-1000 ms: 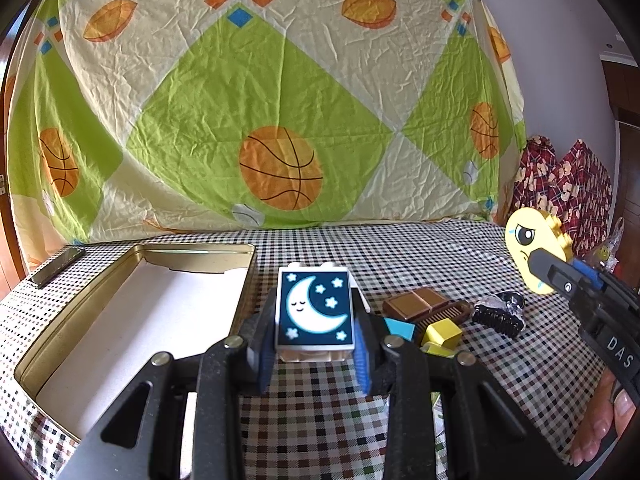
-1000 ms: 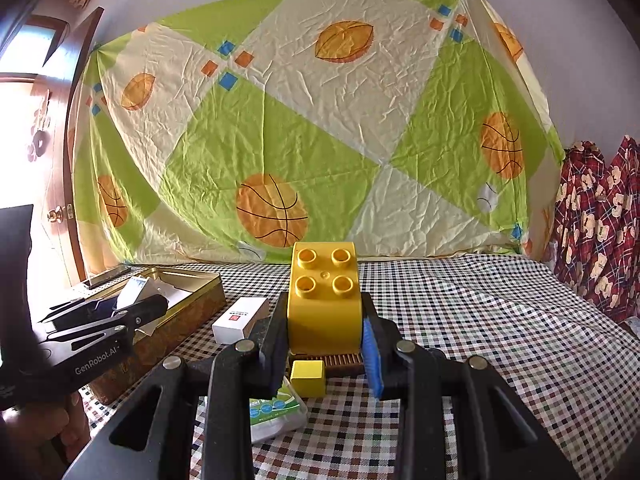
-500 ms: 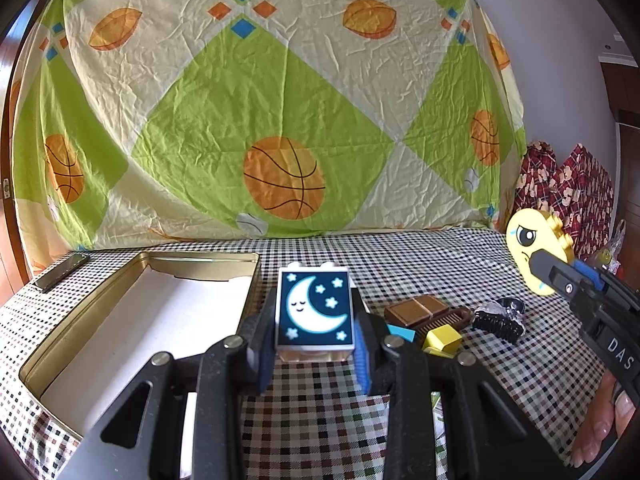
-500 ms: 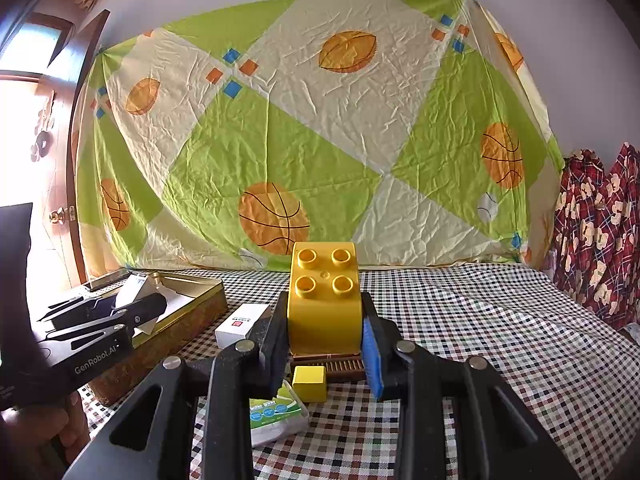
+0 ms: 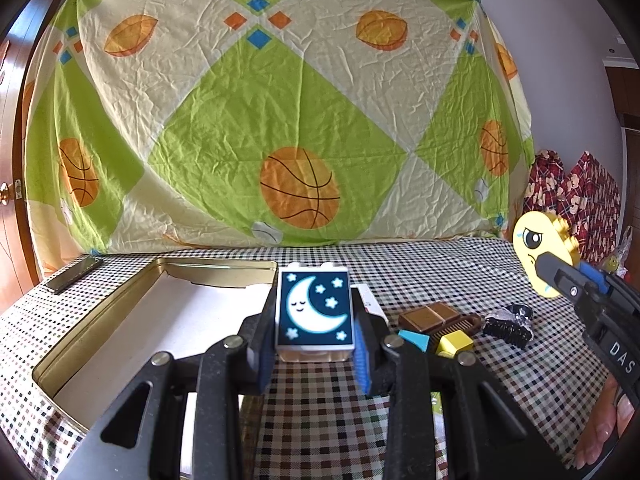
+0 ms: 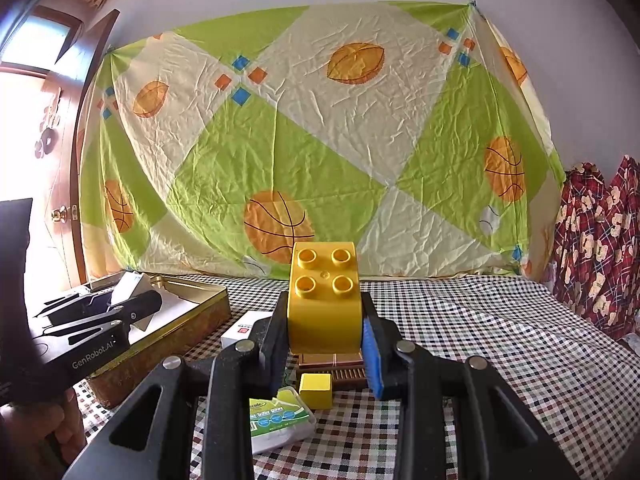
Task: Organize rigid objects
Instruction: 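Lift the moon cube with the left tool while the right tool lifts the yellow brick, then carry the moon cube into the tin with the left tool while the right tool carries the yellow brick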
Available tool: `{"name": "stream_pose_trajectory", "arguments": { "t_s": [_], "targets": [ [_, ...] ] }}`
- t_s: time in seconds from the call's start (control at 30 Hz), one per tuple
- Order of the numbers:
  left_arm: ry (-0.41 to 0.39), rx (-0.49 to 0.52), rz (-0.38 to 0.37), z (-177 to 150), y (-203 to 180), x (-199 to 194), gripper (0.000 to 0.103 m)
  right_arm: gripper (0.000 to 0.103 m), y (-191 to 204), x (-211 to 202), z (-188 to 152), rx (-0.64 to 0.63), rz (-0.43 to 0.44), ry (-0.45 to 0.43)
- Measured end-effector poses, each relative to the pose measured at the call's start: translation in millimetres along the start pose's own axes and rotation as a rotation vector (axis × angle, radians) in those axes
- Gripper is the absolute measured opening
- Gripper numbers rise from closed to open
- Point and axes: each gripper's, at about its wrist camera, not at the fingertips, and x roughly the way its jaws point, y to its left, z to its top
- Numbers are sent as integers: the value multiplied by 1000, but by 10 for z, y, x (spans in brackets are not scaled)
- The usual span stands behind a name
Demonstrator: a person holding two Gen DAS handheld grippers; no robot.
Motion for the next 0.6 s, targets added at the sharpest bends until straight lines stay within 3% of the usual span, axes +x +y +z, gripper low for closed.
{"name": "stream_pose_trajectory", "arguments": {
  "t_s": [0.6],
  "targets": [
    [59, -91, 73, -24, 689, 7, 31, 34, 651, 283, -4, -69, 125, 50]
  ]
}}
